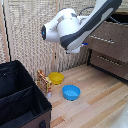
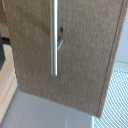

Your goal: Locate and clasp the grip of the topmost drawer. Steadily and circumspectly yank the drawer open. Discover and seize the nutrition bar using your clamp. Deposit the nutrition bar in the accessible drawer. Unclench the nutrition bar.

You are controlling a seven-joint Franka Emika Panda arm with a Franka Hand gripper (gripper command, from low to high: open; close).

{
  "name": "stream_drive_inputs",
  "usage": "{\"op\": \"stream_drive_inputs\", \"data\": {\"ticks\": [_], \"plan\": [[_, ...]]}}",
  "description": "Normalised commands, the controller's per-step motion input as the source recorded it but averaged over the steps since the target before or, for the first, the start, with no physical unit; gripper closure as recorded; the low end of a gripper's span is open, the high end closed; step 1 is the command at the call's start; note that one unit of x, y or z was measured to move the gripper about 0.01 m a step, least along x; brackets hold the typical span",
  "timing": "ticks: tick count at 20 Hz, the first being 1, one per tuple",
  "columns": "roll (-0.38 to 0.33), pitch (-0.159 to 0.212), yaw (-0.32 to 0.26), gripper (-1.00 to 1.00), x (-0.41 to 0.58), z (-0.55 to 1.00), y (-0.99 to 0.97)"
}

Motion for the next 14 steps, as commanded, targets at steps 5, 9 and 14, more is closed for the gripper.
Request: {"op": "stream_drive_inputs", "data": {"ticks": [5,9,14], "plan": [[0.368,0.054,-0.203,-1.0,0.137,0.01,0.19],[0.375,0.038,-0.177,-1.0,0.201,0.0,0.21],[0.375,0.0,-0.132,-1.0,0.334,-0.02,0.25]]}}
